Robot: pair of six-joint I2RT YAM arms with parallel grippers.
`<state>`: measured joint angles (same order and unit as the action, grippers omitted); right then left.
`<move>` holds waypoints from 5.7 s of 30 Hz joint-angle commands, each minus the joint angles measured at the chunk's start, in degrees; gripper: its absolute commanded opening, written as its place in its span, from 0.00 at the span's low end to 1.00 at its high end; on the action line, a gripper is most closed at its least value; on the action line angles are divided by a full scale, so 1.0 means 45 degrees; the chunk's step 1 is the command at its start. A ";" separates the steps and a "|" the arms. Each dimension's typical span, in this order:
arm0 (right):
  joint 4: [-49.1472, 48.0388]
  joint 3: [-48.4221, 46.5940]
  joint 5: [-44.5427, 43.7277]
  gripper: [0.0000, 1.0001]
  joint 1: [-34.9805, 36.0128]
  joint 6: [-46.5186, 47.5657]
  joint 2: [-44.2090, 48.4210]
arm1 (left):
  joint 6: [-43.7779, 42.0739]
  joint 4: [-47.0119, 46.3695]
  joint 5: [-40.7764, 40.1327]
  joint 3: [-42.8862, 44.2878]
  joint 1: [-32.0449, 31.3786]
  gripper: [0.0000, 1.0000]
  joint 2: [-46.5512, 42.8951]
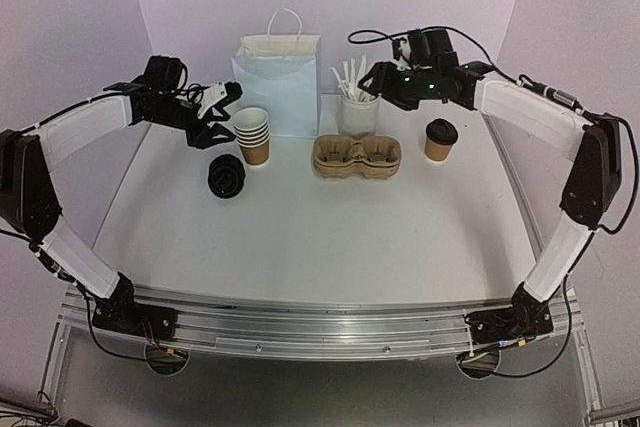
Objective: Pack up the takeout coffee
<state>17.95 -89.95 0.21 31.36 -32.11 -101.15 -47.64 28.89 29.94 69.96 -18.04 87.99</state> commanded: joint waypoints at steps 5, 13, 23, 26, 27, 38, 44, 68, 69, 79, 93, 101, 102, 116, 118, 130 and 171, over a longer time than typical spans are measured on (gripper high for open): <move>-0.3094 -0.0239 0.0241 0.49 0.2813 -0.4075 -0.0954 | -0.3720 0.3514 0.0346 0.4611 -0.0065 0.55 0.3296; -0.3599 -0.1945 0.0478 0.46 0.3701 -0.4756 -0.3321 | -0.5768 0.5129 0.0176 0.5955 -0.0073 0.53 0.4803; -0.4539 -0.3800 0.0338 0.34 0.3923 -0.5968 -0.5989 | -0.5482 0.5163 0.0108 0.6864 -0.0094 0.39 0.5745; -0.4744 -0.4266 0.0239 0.34 0.3999 -0.6287 -0.6578 | -0.5431 0.5257 0.0158 0.7062 -0.0104 0.33 0.5869; -0.4892 -0.4377 0.0279 0.34 0.3991 -0.6369 -0.6764 | -0.5448 0.5310 0.0186 0.7125 -0.0103 0.33 0.5906; -0.5057 -0.5070 0.0403 0.32 0.4019 -0.6860 -0.7765 | -0.5658 0.5626 0.0301 0.7374 -0.0097 0.11 0.6090; -0.5159 -0.5353 0.0565 0.32 0.4016 -0.7151 -0.8189 | -0.5749 0.5660 0.0418 0.7438 -0.0092 0.00 0.6007; -0.5198 -0.4959 0.0402 0.31 0.4012 -0.6918 -0.7908 | -0.5801 0.7130 0.0716 0.9790 -0.0247 0.00 0.4793; -0.5193 -0.4854 0.0344 0.31 0.4013 -0.6849 -0.7809 | -0.5860 0.7175 0.0672 0.9790 -0.0218 0.00 0.4629; -0.4955 -0.4432 0.0346 0.31 0.4015 -0.5930 -0.7044 | -0.6059 0.8044 0.1231 1.0229 -0.0044 0.00 0.2623; -0.3037 -0.0694 0.0170 0.36 0.4020 -0.3671 -0.2724 | -0.8061 1.2013 0.1557 0.5943 -0.2628 0.00 -0.0742; -0.2642 0.1575 -0.1682 0.38 0.4012 -0.3621 -0.0452 | -0.7082 0.5740 0.0922 -0.0020 -0.4624 0.00 -0.1528; -0.2642 0.1681 -0.1743 0.38 0.4019 -0.3632 -0.0347 | -0.7020 0.4882 0.0879 -0.0561 -0.4857 0.00 -0.1526; -0.2627 0.1996 -0.1741 0.38 0.4012 -0.3888 -0.0215 | -0.7032 0.2679 -0.0045 -0.2424 -0.5659 0.00 0.0248; -0.2624 0.1974 -0.1763 0.38 0.4010 -0.3880 -0.0229 | -0.7076 0.2658 -0.0126 -0.2483 -0.5658 0.00 0.0272; -0.2629 0.1636 -0.1540 0.38 0.4010 -0.3745 -0.0547 | -0.5548 0.3106 0.0541 -0.1517 -0.4978 1.00 -0.0999; -0.2648 0.2112 -0.1247 0.38 0.4017 -0.3864 -0.0444 | -1.5446 -0.0387 -0.0351 -0.2104 0.0811 0.99 0.3035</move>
<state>6.16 -80.86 -5.80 49.43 -49.36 -103.94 -113.08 26.53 29.65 58.04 -14.22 100.33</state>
